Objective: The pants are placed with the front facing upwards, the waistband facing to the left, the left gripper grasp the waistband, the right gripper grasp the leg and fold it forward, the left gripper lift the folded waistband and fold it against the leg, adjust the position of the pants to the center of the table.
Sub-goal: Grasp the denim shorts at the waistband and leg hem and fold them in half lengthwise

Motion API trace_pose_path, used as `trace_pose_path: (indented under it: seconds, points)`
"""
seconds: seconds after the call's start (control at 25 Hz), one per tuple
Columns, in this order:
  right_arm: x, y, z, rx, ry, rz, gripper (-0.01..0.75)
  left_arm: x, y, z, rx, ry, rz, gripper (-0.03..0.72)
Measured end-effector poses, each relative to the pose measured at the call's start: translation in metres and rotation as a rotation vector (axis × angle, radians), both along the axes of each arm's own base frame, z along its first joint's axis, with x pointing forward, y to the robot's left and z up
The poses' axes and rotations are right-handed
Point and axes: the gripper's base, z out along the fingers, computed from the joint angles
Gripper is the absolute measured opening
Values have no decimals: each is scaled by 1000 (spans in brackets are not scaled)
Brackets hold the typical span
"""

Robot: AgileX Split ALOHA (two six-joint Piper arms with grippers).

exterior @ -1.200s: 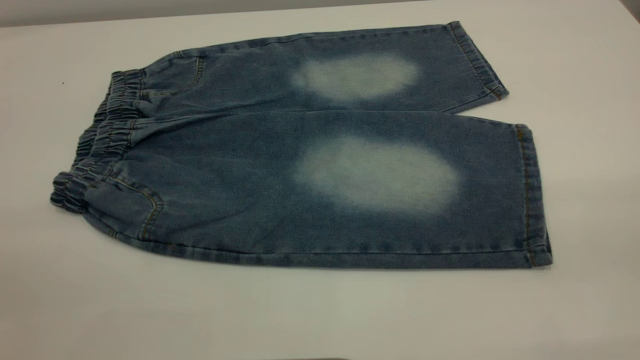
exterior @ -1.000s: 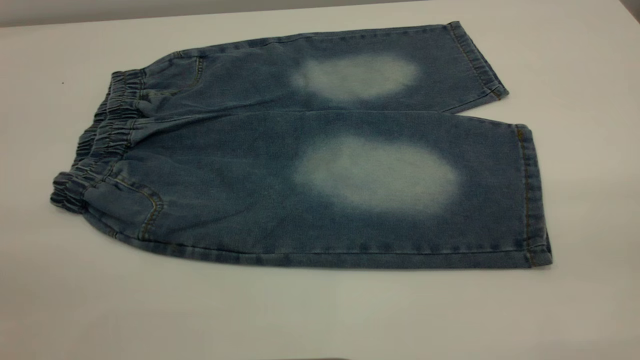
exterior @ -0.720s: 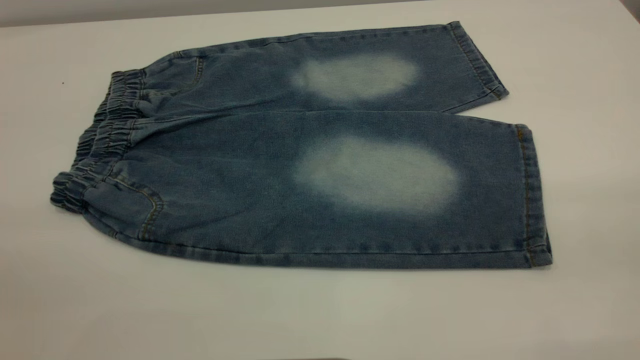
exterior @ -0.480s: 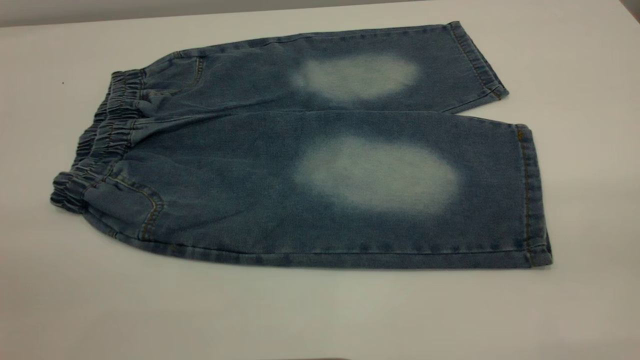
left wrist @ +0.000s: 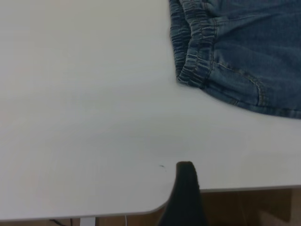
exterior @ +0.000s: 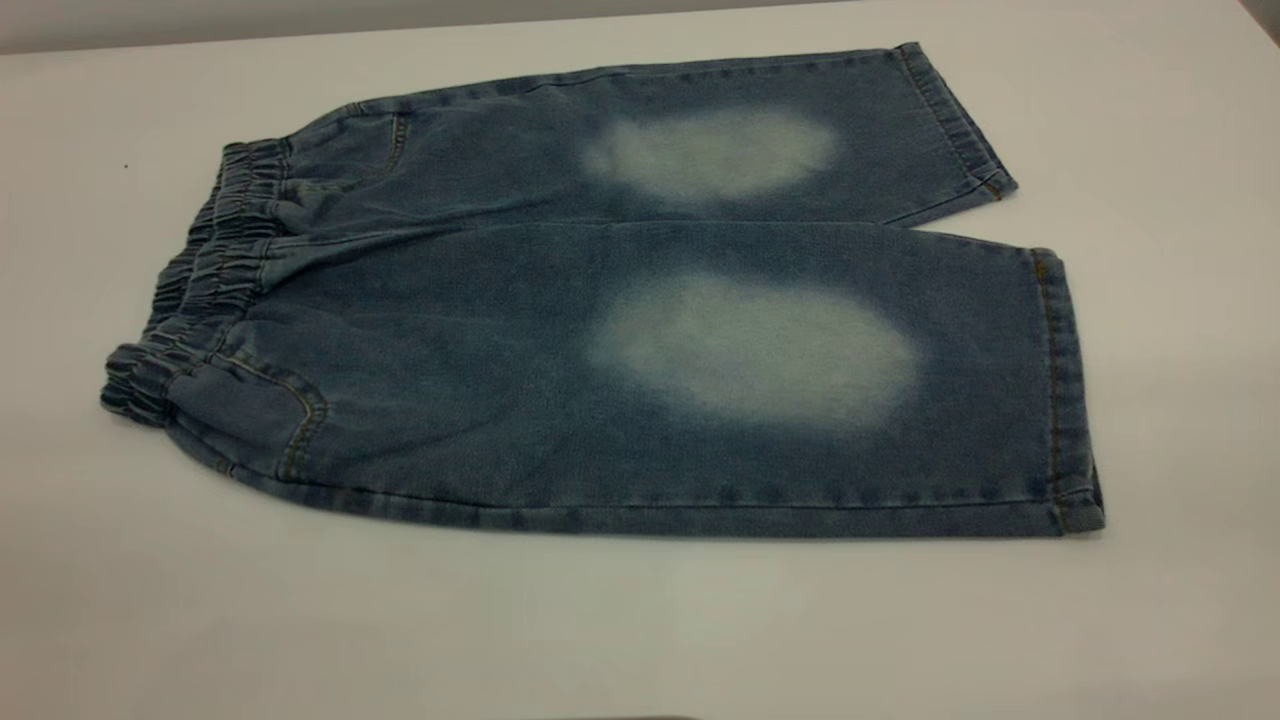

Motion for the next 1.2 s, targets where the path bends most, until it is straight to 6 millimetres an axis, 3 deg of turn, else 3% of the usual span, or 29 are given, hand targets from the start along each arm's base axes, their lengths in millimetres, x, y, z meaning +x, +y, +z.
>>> trace_pose_path:
  seconds: [0.6, 0.76, 0.96, 1.2]
  points:
    - [0, 0, 1, 26, -8, -14, 561, 0, 0, 0, -48, 2, 25, 552]
    - [4, 0, 19, 62, -70, -30, 561, 6, 0, 7, -152, 1, 88, 552]
    - [20, 1, 60, 87, -85, -26, 561, 40, -2, 28, -194, 12, 112, 552]
    - [67, 1, 88, 145, -27, -19, 561, 103, -5, 46, -171, 96, 111, 552]
